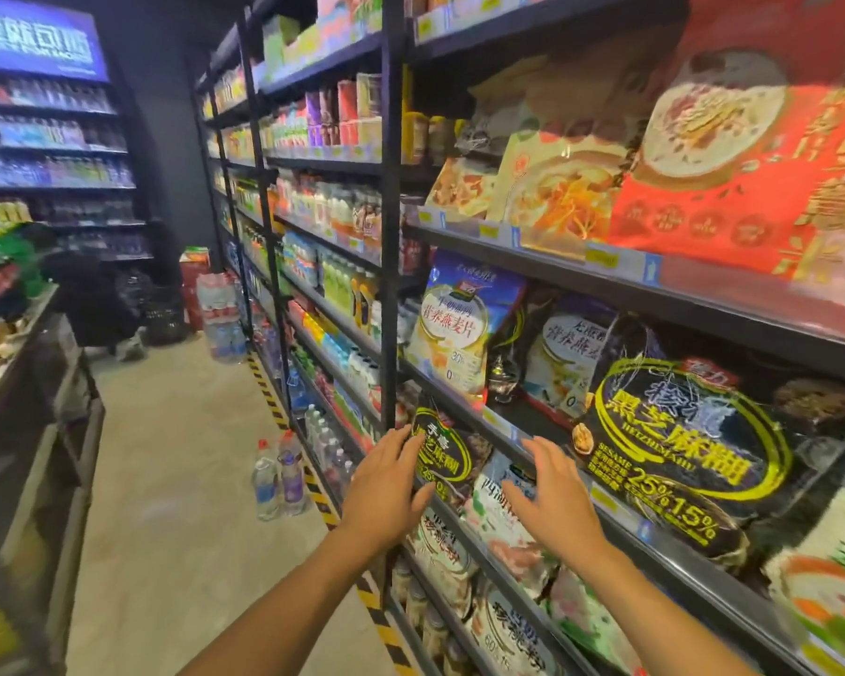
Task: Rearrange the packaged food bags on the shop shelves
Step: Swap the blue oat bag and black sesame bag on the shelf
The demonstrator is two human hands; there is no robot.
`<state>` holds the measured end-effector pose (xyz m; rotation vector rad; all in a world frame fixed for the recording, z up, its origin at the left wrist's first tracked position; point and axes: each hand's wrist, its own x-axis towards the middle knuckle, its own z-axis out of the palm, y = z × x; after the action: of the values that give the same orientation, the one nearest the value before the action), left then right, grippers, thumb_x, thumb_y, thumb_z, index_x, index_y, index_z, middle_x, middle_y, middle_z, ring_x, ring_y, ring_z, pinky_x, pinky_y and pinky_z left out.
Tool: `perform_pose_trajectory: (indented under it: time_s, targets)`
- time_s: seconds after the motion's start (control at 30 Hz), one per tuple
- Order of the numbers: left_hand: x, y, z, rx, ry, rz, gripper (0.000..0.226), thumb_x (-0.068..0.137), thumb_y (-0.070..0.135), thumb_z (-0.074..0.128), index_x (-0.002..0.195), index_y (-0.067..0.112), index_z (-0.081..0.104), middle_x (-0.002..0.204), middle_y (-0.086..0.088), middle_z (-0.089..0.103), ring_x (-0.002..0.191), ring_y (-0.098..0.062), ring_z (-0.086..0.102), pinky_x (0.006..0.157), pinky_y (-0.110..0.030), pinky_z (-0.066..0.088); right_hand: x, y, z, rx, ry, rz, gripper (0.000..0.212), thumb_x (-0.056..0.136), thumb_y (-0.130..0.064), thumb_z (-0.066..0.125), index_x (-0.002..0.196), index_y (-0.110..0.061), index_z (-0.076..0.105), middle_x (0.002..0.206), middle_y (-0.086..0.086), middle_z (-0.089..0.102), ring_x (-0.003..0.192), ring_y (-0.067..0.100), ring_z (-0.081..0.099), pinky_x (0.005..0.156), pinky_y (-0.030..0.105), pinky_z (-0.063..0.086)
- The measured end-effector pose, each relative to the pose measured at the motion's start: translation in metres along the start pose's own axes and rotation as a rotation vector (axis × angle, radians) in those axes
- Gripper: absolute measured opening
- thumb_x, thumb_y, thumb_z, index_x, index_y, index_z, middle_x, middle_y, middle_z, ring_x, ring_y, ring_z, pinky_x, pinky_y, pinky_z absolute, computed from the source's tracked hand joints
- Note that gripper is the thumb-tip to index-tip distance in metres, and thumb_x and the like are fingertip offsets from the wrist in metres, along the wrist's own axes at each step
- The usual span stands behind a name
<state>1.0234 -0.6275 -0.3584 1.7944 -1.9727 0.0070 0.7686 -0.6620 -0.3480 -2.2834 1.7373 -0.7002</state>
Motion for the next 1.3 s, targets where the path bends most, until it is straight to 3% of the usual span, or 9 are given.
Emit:
perform_pose_trajectory:
  time_s: [0.2,0.47,0.67,0.77,0.87,1.0,1.07,1.13,1.3]
  targets:
    - [0.122,-0.044,0.019,-0.137,0.034,0.072,0.072,0.100,0.049,0.056,0.160,0.023,0.027,0.167,0.000,0.025,0.154,-0.022,0.024,0.124,-0.042,0.028,0.079,-0.013,0.021,0.045,0.085,0.078,0.071,0.097,-0.049,0.059,0.156,-0.019,0.033,0.161,-0.002,0.032,0.148,0.020,0.031,0.119,0.040,0.033]
    - [0.294,-0.113,0.023,-0.275,0.004,0.239,0.069,0.099,0.044,0.060,0.156,0.018,0.032,0.158,-0.007,0.041,0.144,-0.030,0.039,0.112,-0.046,0.041,0.195,-0.037,0.052,0.087,0.182,0.263,0.077,0.097,-0.053,0.059,0.158,-0.017,0.030,0.163,-0.001,0.029,0.150,0.020,0.030,0.120,0.039,0.033]
    - [0.385,-0.140,0.028,-0.564,0.021,0.287,0.049,0.101,0.037,0.058,0.146,0.028,0.042,0.141,0.004,0.052,0.132,-0.018,0.048,0.107,-0.037,0.042,0.256,-0.050,0.074,0.103,0.223,0.389,0.079,0.095,-0.047,0.065,0.158,-0.019,0.028,0.161,-0.002,0.032,0.148,0.018,0.034,0.117,0.036,0.036]
    - [0.426,-0.156,0.054,-0.642,-0.043,0.217,0.054,0.099,0.051,0.050,0.147,0.027,0.041,0.143,0.002,0.053,0.134,-0.021,0.049,0.112,-0.048,0.043,0.276,-0.053,0.083,0.145,0.261,0.460,0.081,0.092,-0.047,0.070,0.156,-0.019,0.030,0.156,-0.002,0.039,0.143,0.018,0.042,0.112,0.036,0.041]
    - [0.453,-0.160,0.078,-0.719,-0.125,0.131,0.078,0.093,0.072,0.038,0.153,0.022,0.033,0.153,-0.003,0.047,0.142,-0.025,0.045,0.113,-0.053,0.042,0.290,-0.055,0.088,0.298,0.353,0.545,0.083,0.086,-0.040,0.079,0.152,-0.022,0.031,0.144,-0.005,0.053,0.126,0.014,0.057,0.098,0.035,0.053]
    - [0.464,-0.149,0.077,-0.776,-0.142,0.057,0.096,0.084,0.086,0.031,0.151,0.017,0.038,0.152,-0.010,0.048,0.142,-0.030,0.044,0.114,-0.056,0.039,0.298,-0.055,0.087,0.385,0.342,0.628,0.073,0.082,-0.037,0.085,0.142,-0.022,0.045,0.127,-0.007,0.065,0.103,0.008,0.065,0.077,0.023,0.052]
    - [0.464,-0.142,0.067,-0.814,-0.178,-0.009,0.098,0.088,0.083,0.038,0.157,0.014,0.030,0.159,-0.010,0.040,0.148,-0.033,0.036,0.119,-0.056,0.033,0.299,-0.053,0.091,0.387,0.318,0.638,0.068,0.081,-0.034,0.086,0.136,-0.023,0.049,0.114,-0.012,0.068,0.095,0.005,0.065,0.071,0.018,0.051]
    - [0.468,-0.141,0.068,-0.868,-0.254,-0.114,0.088,0.097,0.066,0.046,0.161,0.012,0.020,0.164,-0.011,0.034,0.149,-0.034,0.035,0.121,-0.052,0.032,0.300,-0.052,0.092,0.386,0.312,0.639,0.064,0.082,-0.033,0.085,0.135,-0.024,0.050,0.109,-0.014,0.066,0.093,0.003,0.065,0.071,0.016,0.051]
    - [0.486,-0.156,0.094,-0.969,-0.340,-0.225,0.096,0.069,0.090,0.047,0.137,0.023,0.048,0.132,-0.006,0.066,0.119,-0.030,0.064,0.102,-0.052,0.053,0.303,-0.049,0.094,0.380,0.335,0.614,0.051,0.086,-0.031,0.083,0.128,-0.026,0.054,0.117,-0.012,0.071,0.097,0.003,0.066,0.074,0.017,0.052]
